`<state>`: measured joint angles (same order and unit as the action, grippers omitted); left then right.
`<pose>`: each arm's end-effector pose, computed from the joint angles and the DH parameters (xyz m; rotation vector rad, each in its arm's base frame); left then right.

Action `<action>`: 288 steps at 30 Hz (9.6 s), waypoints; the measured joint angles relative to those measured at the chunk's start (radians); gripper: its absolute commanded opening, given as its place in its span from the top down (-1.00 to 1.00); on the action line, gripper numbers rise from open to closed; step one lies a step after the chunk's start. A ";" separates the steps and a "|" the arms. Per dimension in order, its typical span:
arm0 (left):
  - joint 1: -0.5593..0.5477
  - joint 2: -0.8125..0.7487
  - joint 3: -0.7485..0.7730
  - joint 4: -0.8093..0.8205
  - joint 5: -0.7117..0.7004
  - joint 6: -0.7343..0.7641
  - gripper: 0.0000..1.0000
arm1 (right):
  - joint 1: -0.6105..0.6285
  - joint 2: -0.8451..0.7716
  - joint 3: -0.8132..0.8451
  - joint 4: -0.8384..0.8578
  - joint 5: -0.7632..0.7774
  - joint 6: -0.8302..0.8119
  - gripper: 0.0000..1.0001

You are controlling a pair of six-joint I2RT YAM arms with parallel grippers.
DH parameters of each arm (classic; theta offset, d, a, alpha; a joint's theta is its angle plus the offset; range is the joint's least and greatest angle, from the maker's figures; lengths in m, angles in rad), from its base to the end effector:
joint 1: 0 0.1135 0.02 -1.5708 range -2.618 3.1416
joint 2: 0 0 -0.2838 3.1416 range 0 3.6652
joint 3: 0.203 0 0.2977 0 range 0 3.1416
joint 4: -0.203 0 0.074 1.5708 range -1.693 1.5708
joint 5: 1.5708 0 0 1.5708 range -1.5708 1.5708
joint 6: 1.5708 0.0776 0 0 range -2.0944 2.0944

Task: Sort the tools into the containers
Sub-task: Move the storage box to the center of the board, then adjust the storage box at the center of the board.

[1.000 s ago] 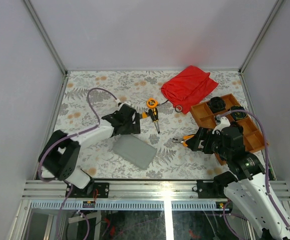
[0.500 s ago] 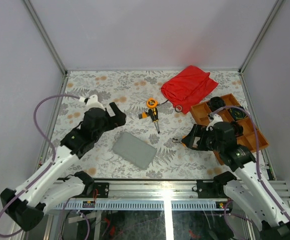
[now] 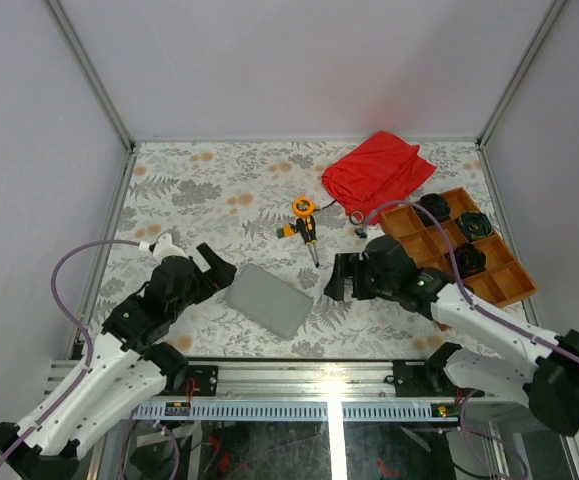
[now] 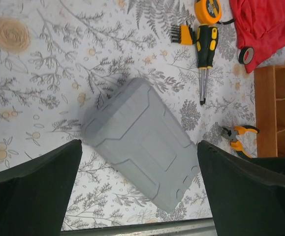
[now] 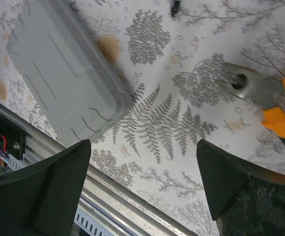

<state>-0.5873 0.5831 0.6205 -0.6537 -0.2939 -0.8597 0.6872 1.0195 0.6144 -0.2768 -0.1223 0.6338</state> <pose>0.1733 -0.0884 0.2549 -0.4646 2.1526 -0.5081 0.2106 0.1851 0.2003 -0.1332 2.3834 0.8125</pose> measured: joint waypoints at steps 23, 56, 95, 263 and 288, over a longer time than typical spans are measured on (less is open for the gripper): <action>0.000 -0.034 -0.321 0.118 0.184 -0.209 -0.84 | 0.156 0.481 0.142 0.367 -0.135 -0.185 -0.67; 0.000 0.499 -0.336 0.769 0.406 -0.056 -0.69 | 0.305 0.312 -0.144 0.537 0.078 0.249 -0.52; 0.000 0.080 -0.370 0.325 0.249 -0.092 -0.99 | 0.269 0.554 0.057 0.568 0.077 0.164 -0.23; -0.557 0.353 0.198 0.147 0.299 1.061 1.00 | 0.093 -0.265 0.099 0.040 -0.769 -0.970 -0.79; -0.571 0.338 0.159 0.144 0.397 1.117 1.00 | 0.089 -0.191 0.127 0.139 -0.633 -0.943 -0.77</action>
<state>-1.1580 0.9215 0.7795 -0.5098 0.1036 0.2569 0.7757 0.8288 0.7414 -0.1375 -0.7555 -0.3096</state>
